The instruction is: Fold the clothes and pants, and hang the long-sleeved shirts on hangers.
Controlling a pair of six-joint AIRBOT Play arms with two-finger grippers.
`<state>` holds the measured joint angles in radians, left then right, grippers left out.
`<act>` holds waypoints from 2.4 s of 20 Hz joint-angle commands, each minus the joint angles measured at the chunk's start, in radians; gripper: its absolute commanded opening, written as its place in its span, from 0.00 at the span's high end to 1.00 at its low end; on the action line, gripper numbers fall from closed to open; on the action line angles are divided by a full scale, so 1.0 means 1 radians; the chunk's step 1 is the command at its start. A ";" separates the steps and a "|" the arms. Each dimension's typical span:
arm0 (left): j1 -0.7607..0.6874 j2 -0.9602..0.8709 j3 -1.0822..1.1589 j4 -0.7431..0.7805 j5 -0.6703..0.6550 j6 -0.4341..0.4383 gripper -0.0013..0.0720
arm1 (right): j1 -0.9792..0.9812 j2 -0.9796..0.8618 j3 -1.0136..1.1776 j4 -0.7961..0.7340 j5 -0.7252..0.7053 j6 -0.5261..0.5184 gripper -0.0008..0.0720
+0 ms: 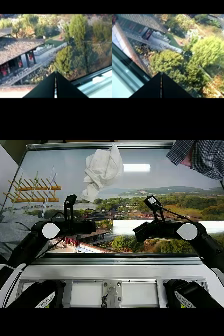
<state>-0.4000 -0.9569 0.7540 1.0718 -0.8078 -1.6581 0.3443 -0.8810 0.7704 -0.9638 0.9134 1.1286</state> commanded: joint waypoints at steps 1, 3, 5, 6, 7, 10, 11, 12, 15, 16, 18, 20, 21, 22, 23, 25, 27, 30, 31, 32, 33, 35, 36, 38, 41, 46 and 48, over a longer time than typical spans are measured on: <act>0.001 0.000 0.000 0.000 0.000 0.000 0.95 | 0.001 -0.001 0.001 0.000 0.000 0.000 0.96; 0.001 0.000 0.000 0.000 0.000 0.000 0.95 | 0.001 -0.001 0.001 0.000 0.000 0.000 0.96; 0.001 0.000 0.000 0.000 0.000 0.000 0.95 | 0.001 -0.001 0.001 0.000 0.000 0.000 0.96; 0.001 0.000 0.000 0.002 0.000 0.001 0.95 | 0.001 -0.001 0.001 0.000 0.000 0.000 0.96; 0.005 0.000 0.000 0.006 0.013 0.001 0.95 | 0.001 -0.001 0.001 0.000 0.000 0.000 0.96; 0.095 0.000 0.078 0.110 -0.104 0.027 0.02 | 0.001 -0.001 0.001 0.000 0.000 0.000 0.96; 0.157 0.000 0.131 0.187 -0.195 0.026 0.02 | 0.001 -0.001 0.001 0.000 0.000 0.000 0.96; 0.222 0.000 0.180 0.269 -0.279 0.025 0.02 | 0.001 -0.001 0.001 0.000 0.000 0.000 0.96; 0.474 0.014 0.293 0.521 -0.452 -0.007 0.02 | 0.001 -0.001 0.001 0.000 0.000 0.000 0.96; 0.566 0.036 0.298 0.561 -0.453 -0.007 0.02 | 0.001 -0.001 0.001 0.000 0.000 0.000 0.96; 0.774 0.091 0.281 0.566 -0.417 -0.006 0.02 | 0.001 -0.001 0.001 0.000 0.000 0.000 0.96; 0.940 0.135 0.223 0.533 -0.356 -0.010 0.02 | 0.001 -0.001 0.001 0.000 0.000 0.000 0.96; 1.020 0.143 0.172 0.476 -0.307 -0.010 0.02 | 0.001 -0.001 0.001 0.000 0.000 0.000 0.96; 1.060 0.137 0.131 0.440 -0.266 -0.010 0.02 | 0.001 -0.001 0.001 0.000 0.000 0.000 0.96; 1.077 0.115 0.095 0.409 -0.233 -0.010 0.02 | 0.001 -0.001 0.001 0.001 0.000 0.000 0.96; 1.066 0.035 0.047 0.404 -0.190 -0.005 0.02 | 0.001 -0.001 0.001 0.000 0.000 0.000 0.96; 1.051 -0.045 0.026 0.427 -0.167 -0.008 0.02 | 0.001 -0.001 0.001 0.000 0.000 0.000 0.96; 1.047 -0.136 0.019 0.426 -0.131 -0.011 0.02 | 0.001 -0.001 0.001 0.000 0.000 0.000 0.96; 1.047 -0.156 0.019 0.427 -0.126 -0.011 0.02 | 0.001 -0.001 0.001 0.000 0.000 0.000 0.96; 1.047 -0.174 0.019 0.427 -0.121 -0.011 0.02 | 0.001 -0.001 0.001 0.000 0.000 0.000 0.96; 1.047 -0.187 0.019 0.426 -0.116 -0.011 0.02 | 0.001 -0.001 0.001 0.000 0.000 0.000 0.96; 1.047 -0.202 0.019 0.426 -0.106 -0.014 0.14 | 0.001 -0.001 0.001 0.000 0.000 0.000 0.96; 1.048 -0.201 0.019 0.427 -0.098 -0.014 0.48 | 0.001 -0.001 0.001 0.000 0.000 0.000 0.96; 1.048 -0.179 0.020 0.427 -0.083 -0.014 0.94 | 0.001 -0.001 0.001 0.000 0.000 0.000 0.96; 1.046 -0.044 0.044 0.420 -0.091 -0.014 0.95 | 0.001 -0.001 0.001 0.000 0.000 0.000 0.96; 1.045 0.328 0.244 0.320 -0.253 -0.012 0.95 | 0.000 -0.003 0.001 0.000 0.000 0.000 0.96; 1.046 0.463 0.330 0.261 -0.288 -0.010 0.95 | 0.000 -0.003 0.001 0.001 0.000 0.000 0.96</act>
<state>0.6460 -0.6800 0.9745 1.4143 -1.0233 -1.6749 0.3443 -0.8833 0.7704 -0.9634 0.9131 1.1286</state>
